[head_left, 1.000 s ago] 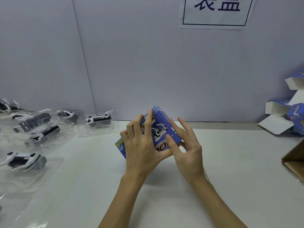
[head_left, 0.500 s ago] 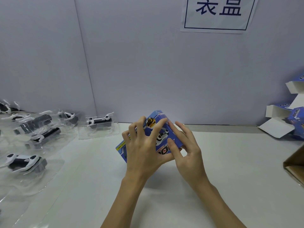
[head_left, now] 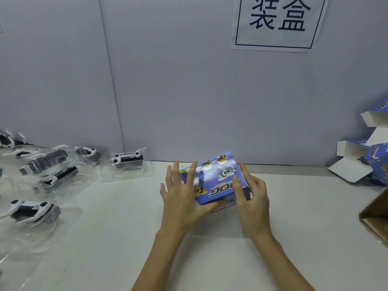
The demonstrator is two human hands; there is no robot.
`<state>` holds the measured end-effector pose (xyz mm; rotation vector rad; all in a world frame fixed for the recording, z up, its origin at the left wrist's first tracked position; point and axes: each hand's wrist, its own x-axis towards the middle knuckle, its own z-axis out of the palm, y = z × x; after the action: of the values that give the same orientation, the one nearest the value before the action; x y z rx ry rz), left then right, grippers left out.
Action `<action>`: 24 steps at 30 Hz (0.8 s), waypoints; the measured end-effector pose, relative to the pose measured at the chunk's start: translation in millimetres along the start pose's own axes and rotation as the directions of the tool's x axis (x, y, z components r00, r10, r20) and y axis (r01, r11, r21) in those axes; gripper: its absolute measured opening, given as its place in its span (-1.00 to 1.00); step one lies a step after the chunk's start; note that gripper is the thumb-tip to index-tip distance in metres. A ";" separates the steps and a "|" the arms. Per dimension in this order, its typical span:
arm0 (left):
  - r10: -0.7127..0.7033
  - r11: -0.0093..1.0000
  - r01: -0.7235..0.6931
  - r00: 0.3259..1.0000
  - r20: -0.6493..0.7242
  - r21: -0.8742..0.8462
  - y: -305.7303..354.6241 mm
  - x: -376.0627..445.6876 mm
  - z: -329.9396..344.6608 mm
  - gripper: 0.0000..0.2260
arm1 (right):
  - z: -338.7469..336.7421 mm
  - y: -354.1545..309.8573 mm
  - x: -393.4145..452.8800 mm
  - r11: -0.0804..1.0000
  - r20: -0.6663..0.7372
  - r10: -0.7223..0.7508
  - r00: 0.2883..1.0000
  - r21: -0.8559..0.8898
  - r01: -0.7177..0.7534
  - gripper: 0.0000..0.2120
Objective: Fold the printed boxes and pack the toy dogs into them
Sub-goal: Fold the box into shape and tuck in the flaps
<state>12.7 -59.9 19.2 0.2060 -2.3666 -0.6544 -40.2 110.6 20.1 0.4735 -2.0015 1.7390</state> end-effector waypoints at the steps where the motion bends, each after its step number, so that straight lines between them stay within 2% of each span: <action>1: -0.065 0.993 0.067 0.998 0.020 -0.099 -2.2 0.1 0.8 0.07 | -1.2 1.6 1.3 0.999 0.002 0.004 1.000 -0.042 -0.004 -0.50; 4: -0.255 0.908 0.244 0.967 0.012 -0.342 -6.6 2.7 -2.4 -0.05 | -3.5 3.1 4.2 0.994 0.117 -0.024 0.993 -0.099 0.036 -0.45; 6: -0.371 0.814 0.329 0.929 0.007 -0.479 -12.2 6.3 -5.0 -0.01 | -3.9 3.8 2.9 0.985 0.235 -0.076 0.969 -0.133 0.109 -0.30; 9: -0.523 0.629 0.422 0.851 0.047 -0.653 -19.2 9.8 -9.4 -0.07 | -1.2 8.5 2.7 0.897 0.345 -0.225 0.911 -0.291 0.332 -0.05; 11: -0.575 0.527 0.443 0.814 0.079 -0.725 -20.7 10.9 -10.4 -0.22 | 0.0 10.5 6.5 0.828 0.360 -0.336 0.870 -0.327 0.455 -0.02; 14: -0.538 0.403 0.410 0.829 0.150 -0.818 -20.2 10.4 -7.2 -0.36 | -0.3 18.2 10.0 0.850 0.303 -0.406 0.862 -0.222 0.478 -0.05; 17: -0.437 0.385 0.384 0.877 0.201 -0.839 -16.6 8.7 -8.5 -0.33 | -3.4 24.8 11.5 0.852 0.203 -0.421 0.884 -0.247 0.462 -0.09; 21: -0.358 0.383 0.389 0.899 0.253 -0.838 -13.1 7.6 -5.8 -0.16 | -7.7 23.7 11.1 0.928 0.105 -0.310 0.945 -0.183 0.325 -0.12; 24: -0.285 0.403 0.377 0.918 0.277 -0.834 -16.0 6.3 4.1 -0.29 | -7.6 19.5 9.0 0.974 0.101 -0.192 0.976 -0.105 0.202 -0.20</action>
<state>4.9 -73.9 11.9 0.1782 -1.7340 -2.0389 -57.2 121.3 9.5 0.6975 -2.0263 1.4985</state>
